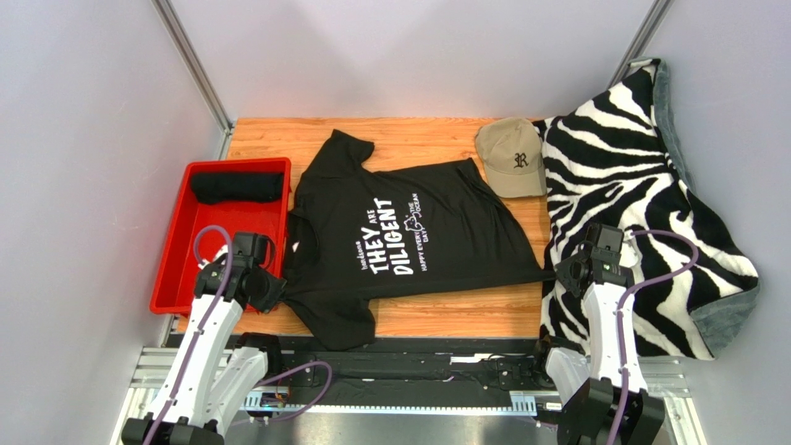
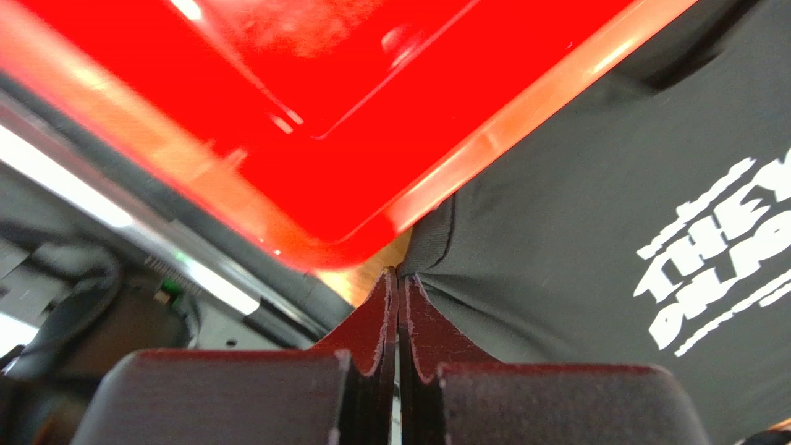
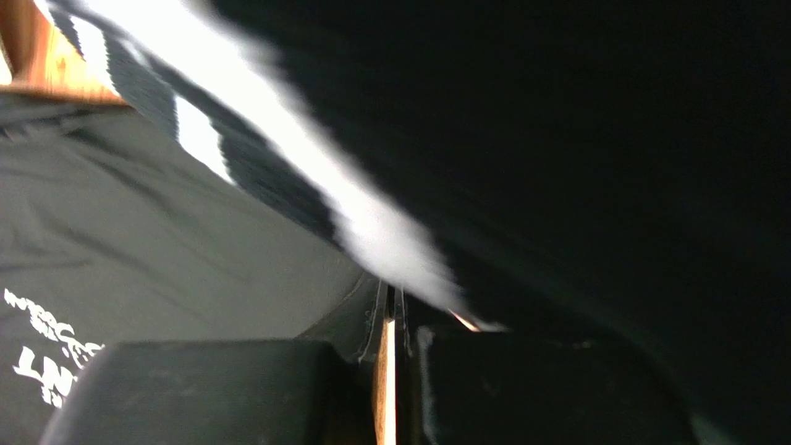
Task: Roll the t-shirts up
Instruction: Flatten out the T-shirt at the center of the board, then fold the T-shirt at the center of the board.
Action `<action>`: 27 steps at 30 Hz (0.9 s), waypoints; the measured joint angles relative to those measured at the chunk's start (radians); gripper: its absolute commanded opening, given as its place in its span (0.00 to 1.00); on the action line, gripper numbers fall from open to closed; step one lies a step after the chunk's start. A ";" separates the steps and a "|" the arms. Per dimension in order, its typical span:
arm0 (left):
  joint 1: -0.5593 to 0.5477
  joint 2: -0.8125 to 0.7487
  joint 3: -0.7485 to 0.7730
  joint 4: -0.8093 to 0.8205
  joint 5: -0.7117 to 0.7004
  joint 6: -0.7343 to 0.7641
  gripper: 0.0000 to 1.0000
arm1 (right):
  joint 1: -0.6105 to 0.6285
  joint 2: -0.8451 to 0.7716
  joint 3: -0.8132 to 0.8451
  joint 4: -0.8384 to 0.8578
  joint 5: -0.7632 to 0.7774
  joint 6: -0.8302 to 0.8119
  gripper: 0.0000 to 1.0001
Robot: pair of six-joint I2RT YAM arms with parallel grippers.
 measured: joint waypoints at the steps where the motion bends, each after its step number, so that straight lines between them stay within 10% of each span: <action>1: 0.000 -0.008 0.024 -0.032 -0.012 -0.014 0.00 | -0.002 -0.021 0.003 -0.027 0.014 0.006 0.00; 9: 0.000 0.020 0.090 -0.019 -0.057 0.063 0.00 | 0.029 -0.055 0.004 -0.011 -0.035 0.004 0.00; 27: -0.014 0.548 0.252 0.198 -0.121 0.245 0.00 | 0.268 0.444 0.211 0.249 -0.006 -0.060 0.00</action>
